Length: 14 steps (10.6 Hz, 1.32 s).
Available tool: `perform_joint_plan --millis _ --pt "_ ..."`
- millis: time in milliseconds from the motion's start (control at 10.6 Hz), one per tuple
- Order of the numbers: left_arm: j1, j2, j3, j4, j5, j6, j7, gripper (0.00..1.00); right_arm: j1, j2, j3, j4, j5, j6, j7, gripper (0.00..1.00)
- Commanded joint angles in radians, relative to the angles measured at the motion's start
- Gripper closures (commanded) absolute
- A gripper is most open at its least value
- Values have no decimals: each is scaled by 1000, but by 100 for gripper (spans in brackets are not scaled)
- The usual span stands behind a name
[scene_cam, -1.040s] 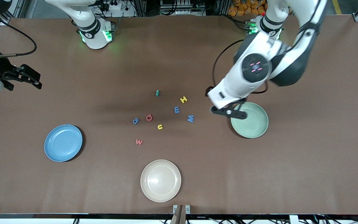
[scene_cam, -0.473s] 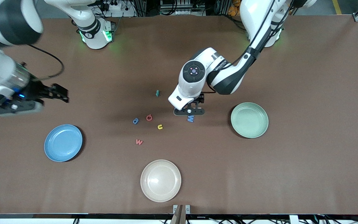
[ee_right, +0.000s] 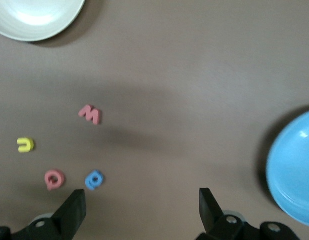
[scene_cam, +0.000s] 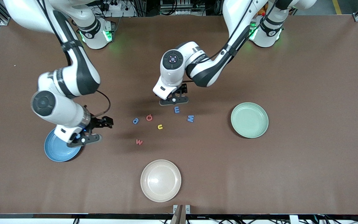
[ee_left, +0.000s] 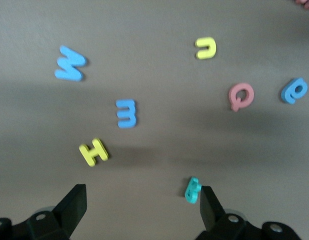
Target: Sort upper and lower case letters into plates
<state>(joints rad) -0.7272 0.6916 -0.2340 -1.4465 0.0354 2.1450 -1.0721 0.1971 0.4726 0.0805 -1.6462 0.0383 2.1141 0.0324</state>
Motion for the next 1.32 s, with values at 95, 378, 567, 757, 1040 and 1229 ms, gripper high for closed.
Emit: perform_joint_plan --millis 95,378,567,757,1040,1229 --pt "-89 61 12 23 122 18 -42 0 -36 26 -11 25 -35 26 6 0" --pt "-130 123 13 46 143 90 -29 0 -187 12 -13 34 -43 21 18 0" --pt "-152 167 18 93 204 99 50 0 -251 8 -10 52 -40 14 14 0" --pt "-153 192 18 106 204 156 72 0 -260 -26 -16 60 -46 -83 27 0" --pt "-194 224 53 109 212 176 75 10 -327 -20 -28 63 -70 -82 17 0" --pt "-221 264 82 150 210 191 69 18 -327 -6 -28 68 -97 -50 29 0"
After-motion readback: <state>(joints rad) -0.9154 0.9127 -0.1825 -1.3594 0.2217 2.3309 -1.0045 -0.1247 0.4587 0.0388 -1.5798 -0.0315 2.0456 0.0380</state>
